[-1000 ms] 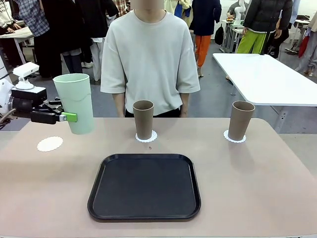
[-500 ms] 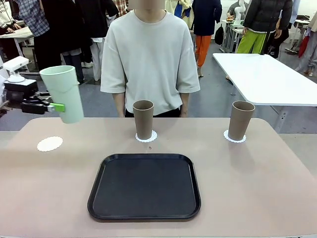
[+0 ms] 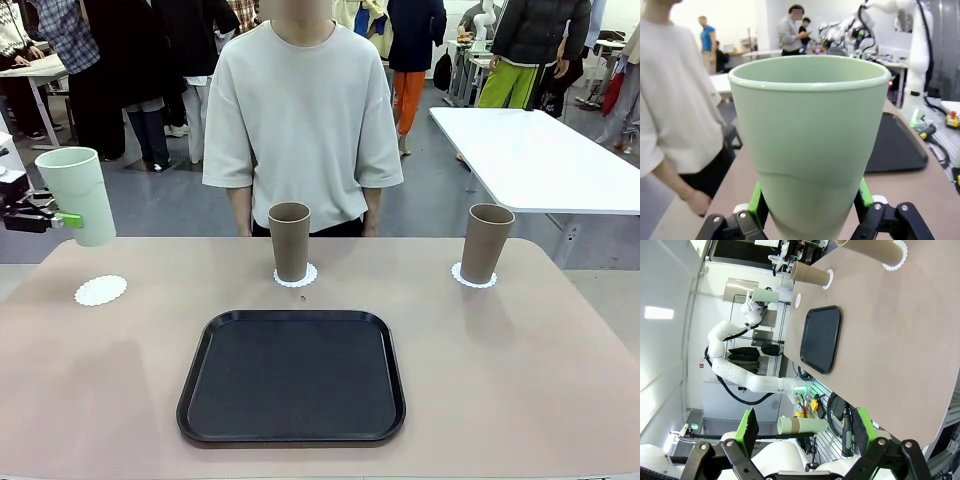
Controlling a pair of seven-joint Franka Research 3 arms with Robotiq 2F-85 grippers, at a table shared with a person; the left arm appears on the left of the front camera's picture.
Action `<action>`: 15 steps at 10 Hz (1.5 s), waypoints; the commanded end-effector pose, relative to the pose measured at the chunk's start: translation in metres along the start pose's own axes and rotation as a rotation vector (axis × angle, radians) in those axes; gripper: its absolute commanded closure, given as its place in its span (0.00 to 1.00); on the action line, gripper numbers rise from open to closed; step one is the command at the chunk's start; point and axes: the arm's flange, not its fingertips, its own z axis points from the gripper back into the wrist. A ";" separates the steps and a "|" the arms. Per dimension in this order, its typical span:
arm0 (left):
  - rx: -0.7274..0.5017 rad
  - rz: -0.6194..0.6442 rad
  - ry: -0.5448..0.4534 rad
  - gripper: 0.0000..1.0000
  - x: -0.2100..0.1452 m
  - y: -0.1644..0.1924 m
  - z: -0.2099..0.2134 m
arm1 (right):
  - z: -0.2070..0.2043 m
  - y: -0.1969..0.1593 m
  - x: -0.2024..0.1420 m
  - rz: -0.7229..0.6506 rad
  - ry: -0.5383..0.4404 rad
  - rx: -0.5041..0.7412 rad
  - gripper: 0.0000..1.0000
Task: Place coasters on the table and set cups on them.
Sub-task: Take one Reusable plastic cup from the Flat Tray and place it on a coaster set by the human.
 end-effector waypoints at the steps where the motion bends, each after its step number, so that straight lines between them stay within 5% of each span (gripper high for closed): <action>1: 0.056 -0.019 0.037 0.16 -0.011 0.001 0.013 | 0.001 0.001 -0.001 0.005 -0.001 0.007 0.00; 14: 0.033 0.062 0.017 0.16 -0.045 -0.006 0.014 | 0.001 0.001 -0.001 0.005 -0.001 0.007 0.00; 15: -0.013 -0.006 -0.038 0.16 -0.061 -0.001 0.017 | 0.001 0.001 -0.001 0.005 -0.001 0.007 0.00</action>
